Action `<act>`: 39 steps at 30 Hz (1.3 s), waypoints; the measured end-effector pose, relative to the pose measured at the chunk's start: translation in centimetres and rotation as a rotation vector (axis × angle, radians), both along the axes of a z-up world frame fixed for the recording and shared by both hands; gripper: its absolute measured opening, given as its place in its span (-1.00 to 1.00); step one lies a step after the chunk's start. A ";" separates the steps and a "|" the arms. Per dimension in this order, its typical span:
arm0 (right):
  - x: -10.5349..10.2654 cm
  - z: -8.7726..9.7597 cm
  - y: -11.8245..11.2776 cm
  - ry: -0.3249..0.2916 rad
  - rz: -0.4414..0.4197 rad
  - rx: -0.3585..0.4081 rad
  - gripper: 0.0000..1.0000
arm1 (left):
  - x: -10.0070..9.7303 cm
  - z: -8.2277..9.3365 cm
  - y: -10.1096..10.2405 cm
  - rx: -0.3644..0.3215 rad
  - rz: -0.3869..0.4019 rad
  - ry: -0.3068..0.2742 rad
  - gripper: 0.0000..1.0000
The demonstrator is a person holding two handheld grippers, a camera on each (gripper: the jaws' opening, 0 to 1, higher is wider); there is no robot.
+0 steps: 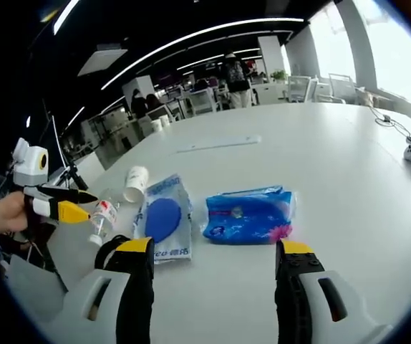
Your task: Arrange the tabletop items into an orderly group along one side of the table until the central work area is clear of visible clutter.
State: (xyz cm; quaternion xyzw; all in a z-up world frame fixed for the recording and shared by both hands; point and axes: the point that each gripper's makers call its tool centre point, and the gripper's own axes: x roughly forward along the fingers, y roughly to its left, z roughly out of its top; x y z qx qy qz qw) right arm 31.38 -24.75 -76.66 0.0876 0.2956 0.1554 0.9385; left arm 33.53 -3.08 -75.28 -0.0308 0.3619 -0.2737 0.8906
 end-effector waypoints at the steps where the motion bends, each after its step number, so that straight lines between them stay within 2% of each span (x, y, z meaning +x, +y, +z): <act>1: -0.1 0.0 0.1 0.001 0.000 -0.002 0.33 | 0.0 0.0 0.1 -0.001 0.000 -0.002 0.55; 9: -0.6 0.1 1.2 0.004 0.006 -0.008 0.32 | 0.0 0.2 1.3 -0.006 0.005 -0.004 0.53; 22: -0.5 0.2 2.4 0.011 0.026 -0.009 0.30 | -0.2 0.3 2.0 -0.028 0.010 -0.001 0.50; 39: 0.4 0.9 5.6 -0.002 0.086 -0.003 0.30 | 0.0 0.2 5.3 -0.029 0.061 -0.004 0.48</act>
